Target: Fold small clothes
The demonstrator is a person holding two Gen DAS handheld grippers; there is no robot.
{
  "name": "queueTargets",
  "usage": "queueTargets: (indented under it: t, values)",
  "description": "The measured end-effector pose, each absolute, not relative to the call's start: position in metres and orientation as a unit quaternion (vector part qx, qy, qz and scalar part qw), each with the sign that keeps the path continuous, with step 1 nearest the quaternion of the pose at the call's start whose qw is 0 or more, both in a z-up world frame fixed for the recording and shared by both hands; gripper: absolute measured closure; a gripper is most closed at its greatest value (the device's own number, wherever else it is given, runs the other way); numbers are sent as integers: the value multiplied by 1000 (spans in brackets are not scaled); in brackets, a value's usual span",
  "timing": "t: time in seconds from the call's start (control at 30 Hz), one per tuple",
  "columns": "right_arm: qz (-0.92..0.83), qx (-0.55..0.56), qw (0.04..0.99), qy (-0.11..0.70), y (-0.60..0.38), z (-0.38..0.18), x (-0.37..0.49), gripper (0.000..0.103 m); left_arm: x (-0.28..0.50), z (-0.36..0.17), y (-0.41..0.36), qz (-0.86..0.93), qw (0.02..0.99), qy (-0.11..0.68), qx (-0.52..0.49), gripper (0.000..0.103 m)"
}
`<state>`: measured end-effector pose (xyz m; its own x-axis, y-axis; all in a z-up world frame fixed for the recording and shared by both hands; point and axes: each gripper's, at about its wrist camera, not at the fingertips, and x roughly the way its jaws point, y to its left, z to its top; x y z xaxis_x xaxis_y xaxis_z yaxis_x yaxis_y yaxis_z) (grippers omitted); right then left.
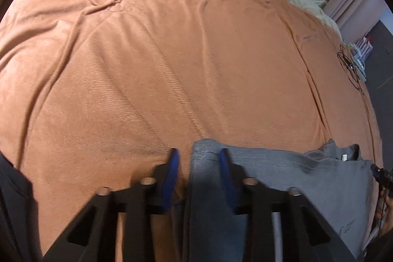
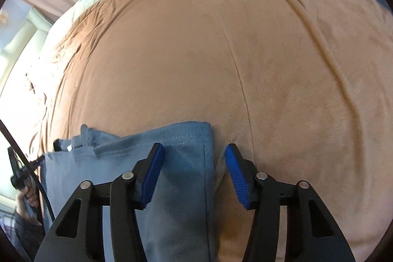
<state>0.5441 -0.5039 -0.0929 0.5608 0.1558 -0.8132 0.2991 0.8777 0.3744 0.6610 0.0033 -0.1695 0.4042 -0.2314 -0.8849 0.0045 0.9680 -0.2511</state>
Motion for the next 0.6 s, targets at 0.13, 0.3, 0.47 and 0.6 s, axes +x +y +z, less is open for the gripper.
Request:
queueTargets:
  t: [0.13, 0.3, 0.47, 0.6]
  values:
    - [-31, 255, 857, 446, -511, -86, 536, 93, 656, -161, -2, -72, 844, 526, -81, 94]
    - [-24, 213, 886, 411, -496, -57, 522, 99, 646, -135, 1, -68, 865, 493, -66, 95]
    - [-31, 197, 900, 388, -491, -34, 503, 100, 631, -101, 6, -74, 885, 457, -55, 95]
    - [-33, 201, 909, 364, -490, -19, 490, 100, 625, -81, 9, -72, 894, 439, -54, 95]
